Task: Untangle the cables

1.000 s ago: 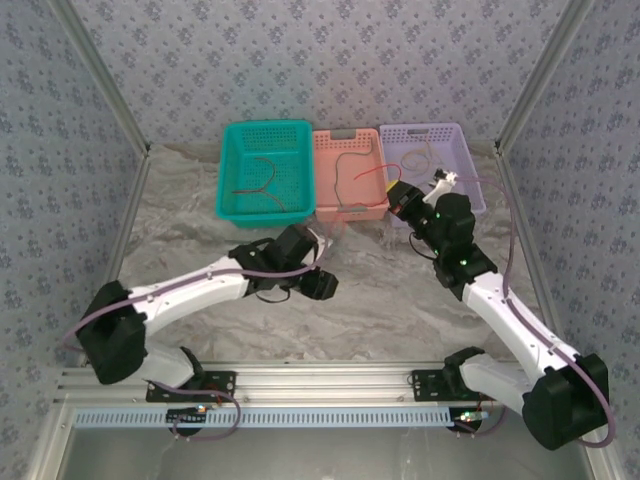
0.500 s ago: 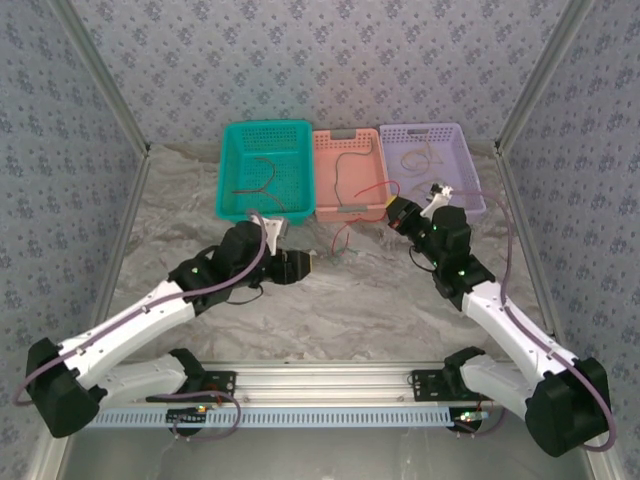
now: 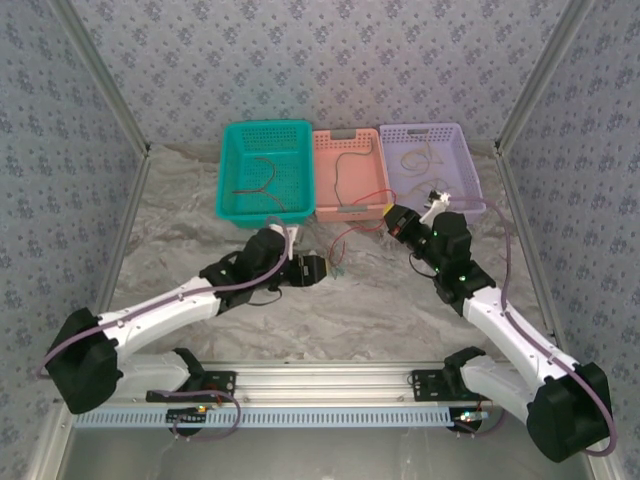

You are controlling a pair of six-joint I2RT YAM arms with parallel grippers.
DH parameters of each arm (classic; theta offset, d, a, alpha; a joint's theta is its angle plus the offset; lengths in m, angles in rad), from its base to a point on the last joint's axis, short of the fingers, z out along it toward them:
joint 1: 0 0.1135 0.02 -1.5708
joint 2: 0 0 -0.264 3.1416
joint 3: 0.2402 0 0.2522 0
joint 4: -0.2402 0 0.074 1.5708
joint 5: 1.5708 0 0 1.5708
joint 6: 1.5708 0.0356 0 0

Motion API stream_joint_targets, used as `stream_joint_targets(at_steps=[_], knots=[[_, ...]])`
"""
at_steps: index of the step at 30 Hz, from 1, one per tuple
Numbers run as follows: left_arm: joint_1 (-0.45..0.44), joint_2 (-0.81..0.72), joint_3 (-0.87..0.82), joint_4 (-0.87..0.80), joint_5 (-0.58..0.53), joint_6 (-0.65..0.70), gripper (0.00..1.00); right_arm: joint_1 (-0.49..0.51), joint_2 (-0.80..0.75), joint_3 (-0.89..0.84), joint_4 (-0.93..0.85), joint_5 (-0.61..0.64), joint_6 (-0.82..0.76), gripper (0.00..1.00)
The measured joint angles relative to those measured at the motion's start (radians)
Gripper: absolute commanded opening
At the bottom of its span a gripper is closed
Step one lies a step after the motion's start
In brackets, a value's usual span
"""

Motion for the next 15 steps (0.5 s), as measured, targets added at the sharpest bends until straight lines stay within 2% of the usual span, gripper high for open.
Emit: stream_joint_targets(at_steps=[7,15], knots=[[-0.065,0.063,-0.026,0.131,-0.066,0.003,0.55,0.000,-0.054,-0.009,-0.073,0.036,0.113,0.00],[-0.210,0.103,-0.043,0.257,-0.290,-0.065,0.55,0.047,-0.132,-0.042,-0.154,0.141,0.283,0.00]])
